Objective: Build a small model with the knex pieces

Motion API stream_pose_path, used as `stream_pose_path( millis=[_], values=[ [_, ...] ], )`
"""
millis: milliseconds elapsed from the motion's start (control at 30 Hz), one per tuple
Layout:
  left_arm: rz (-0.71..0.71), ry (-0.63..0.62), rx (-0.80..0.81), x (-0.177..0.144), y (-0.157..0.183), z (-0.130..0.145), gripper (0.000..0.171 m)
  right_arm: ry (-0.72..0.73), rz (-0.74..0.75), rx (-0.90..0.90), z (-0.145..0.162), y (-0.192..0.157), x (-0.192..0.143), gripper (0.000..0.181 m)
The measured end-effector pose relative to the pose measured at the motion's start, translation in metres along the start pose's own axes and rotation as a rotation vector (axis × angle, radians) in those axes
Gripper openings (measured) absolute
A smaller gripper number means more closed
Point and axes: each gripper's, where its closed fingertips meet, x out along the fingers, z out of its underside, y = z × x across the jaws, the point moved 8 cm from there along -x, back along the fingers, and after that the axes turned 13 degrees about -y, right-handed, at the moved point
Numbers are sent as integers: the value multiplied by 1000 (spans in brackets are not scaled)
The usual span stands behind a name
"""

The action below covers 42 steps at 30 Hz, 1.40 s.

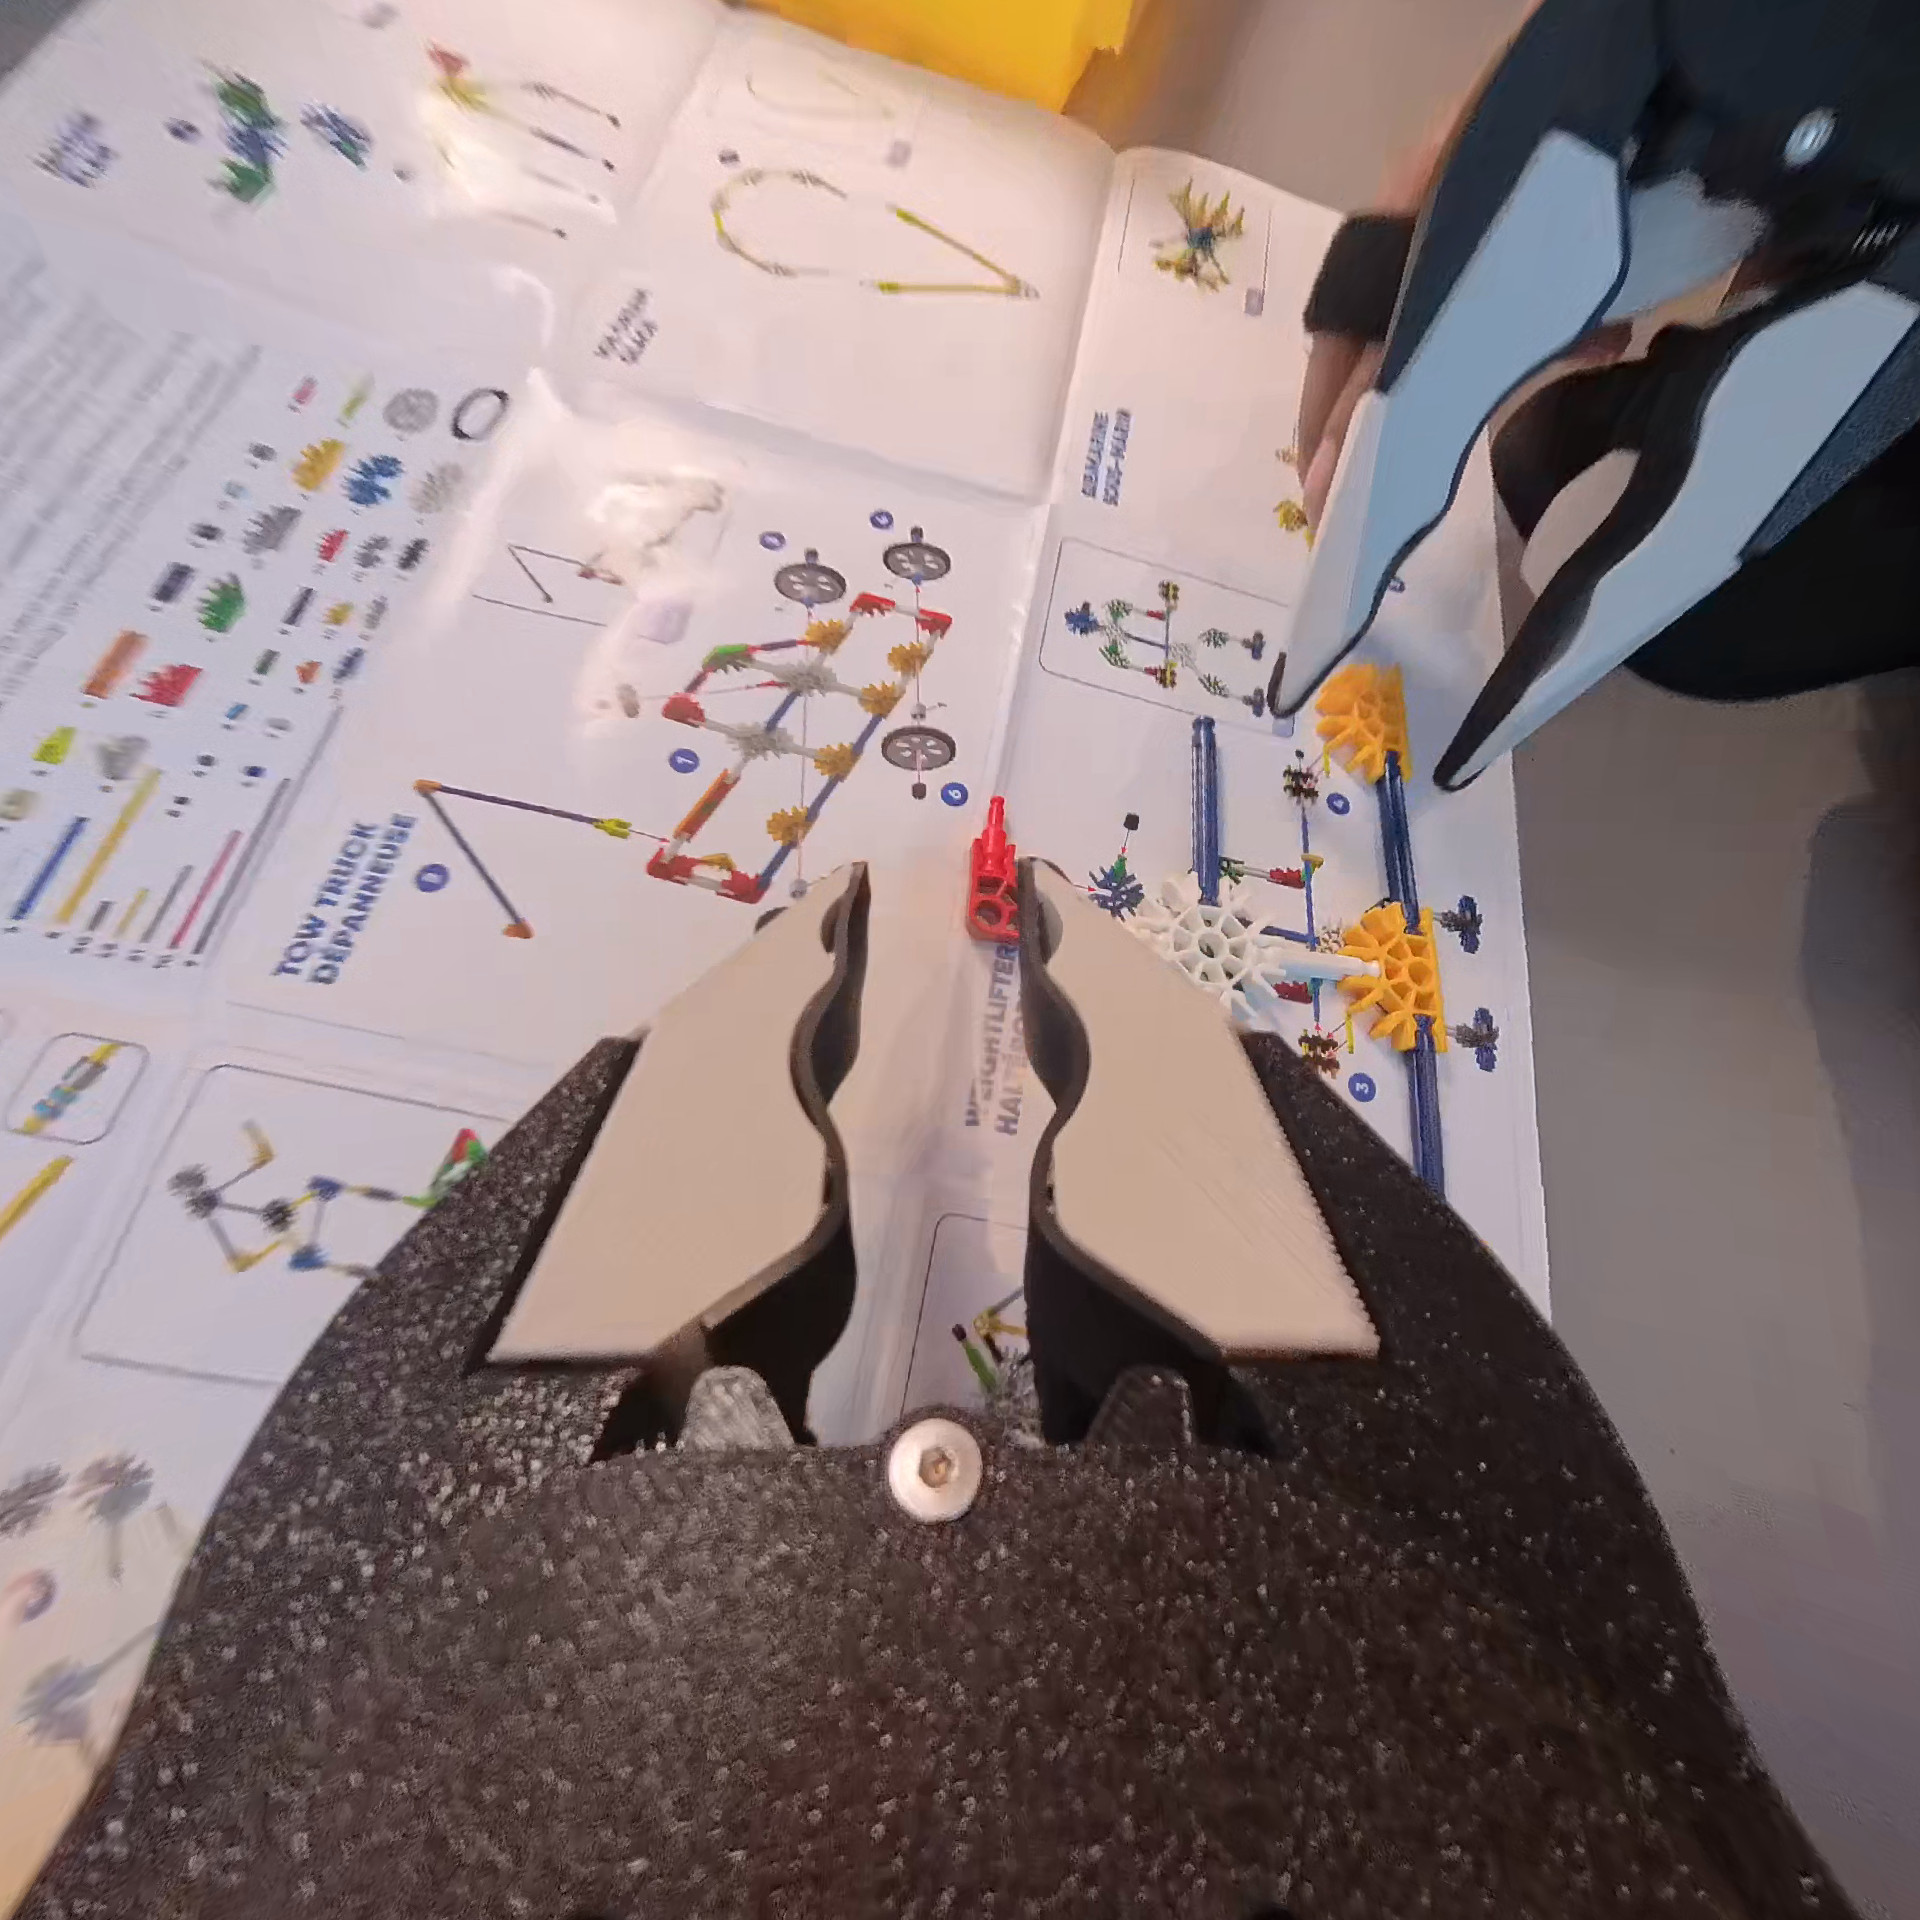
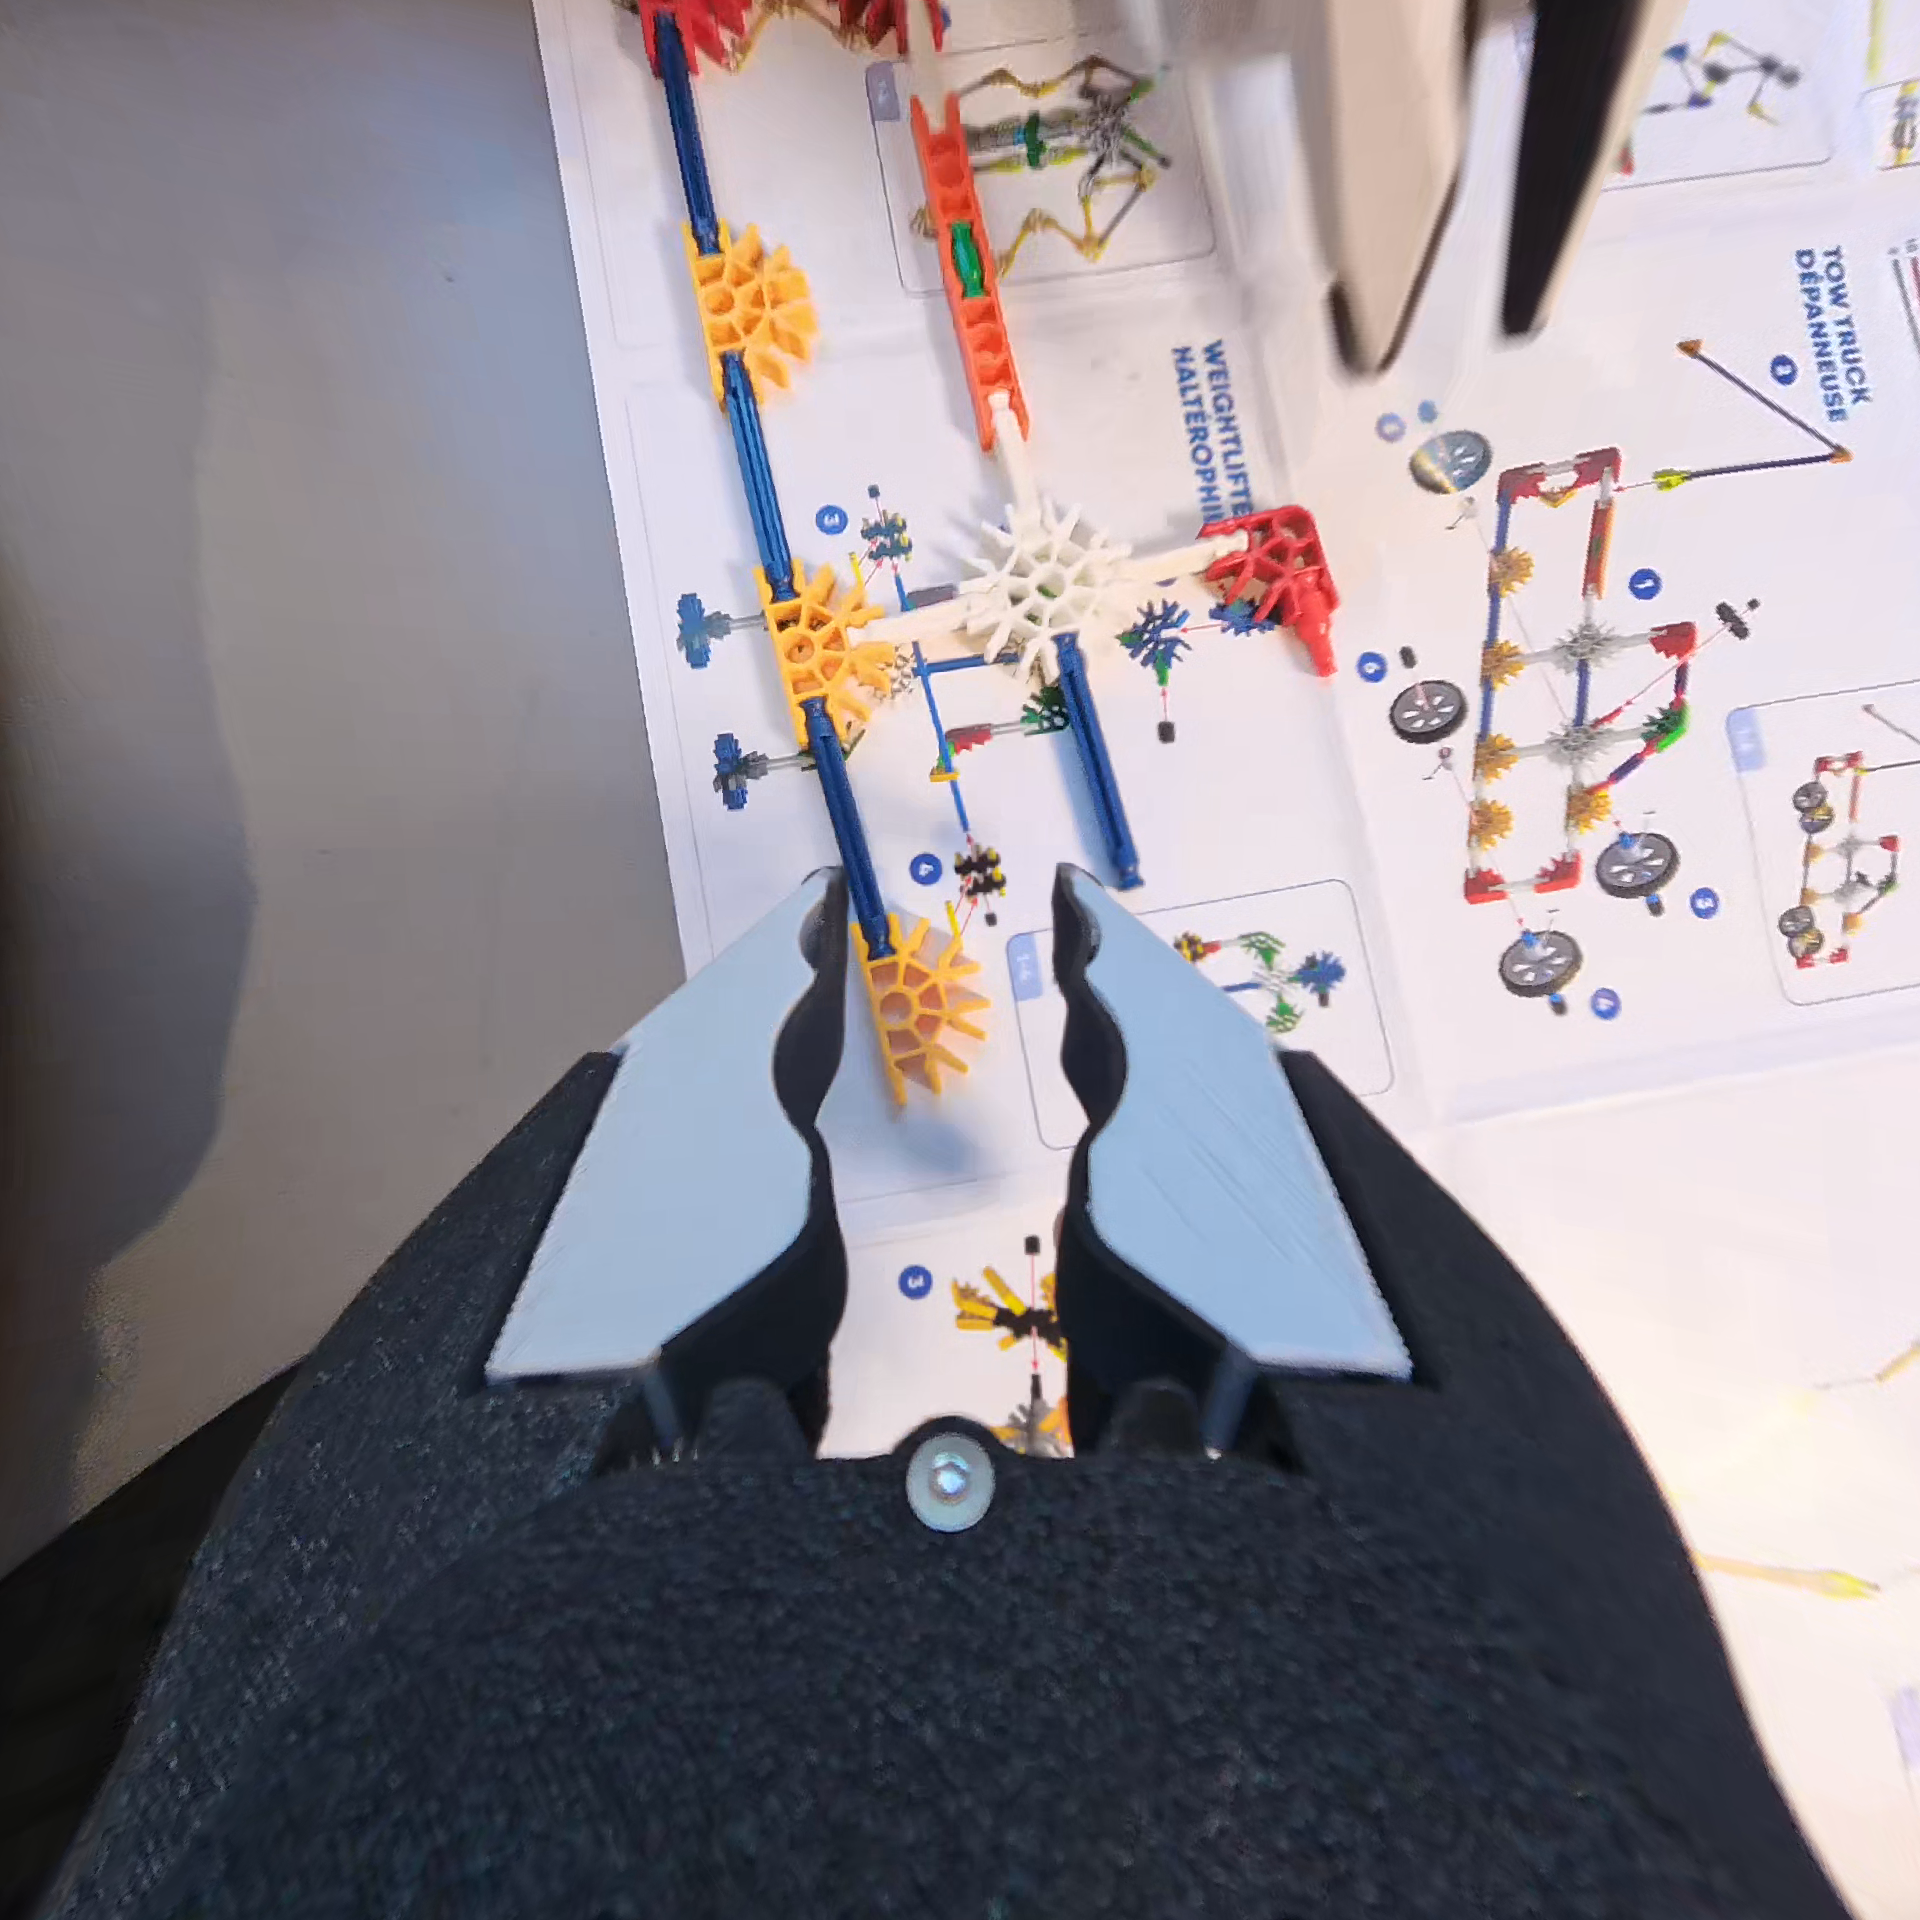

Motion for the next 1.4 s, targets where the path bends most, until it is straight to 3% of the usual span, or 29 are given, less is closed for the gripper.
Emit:
stream_pose_path(
  millis=[167,367,467,600,667,767,867,933,1033,1133,1300,1400],
  values=[
    [14,29,23,-43,16,15,24,19,2,73,7,-8,10,15],
    [-14,-124,75,-31,49,66,27,46,23,199,11,-11,10,14],
    [-115,-183,97,-24,50,75,17,42,38,220,11,-13,9,14],
    [-129,-184,99,-24,48,74,11,49,45,203,10,-14,8,16],
    [-135,-171,97,-24,47,75,8,131,51,200,4,-12,-2,20],
    [-136,-165,91,-24,47,75,8,387,115,258,-14,6,-31,29],
    [-138,-163,95,-24,48,76,8,634,237,385,-25,42,-55,30],
    [-115,-153,94,-26,49,77,9,711,297,474,-23,68,-58,30],
    [-94,-52,71,-35,48,72,13,677,432,525,-6,100,-41,28],
    [-102,15,42,-41,43,70,20,635,511,488,6,99,-30,22],
    [-93,-55,53,-31,42,77,29,630,503,478,8,87,-27,20],
    [-110,-108,64,-25,43,79,22,581,498,469,9,84,-21,20]
  ],
)
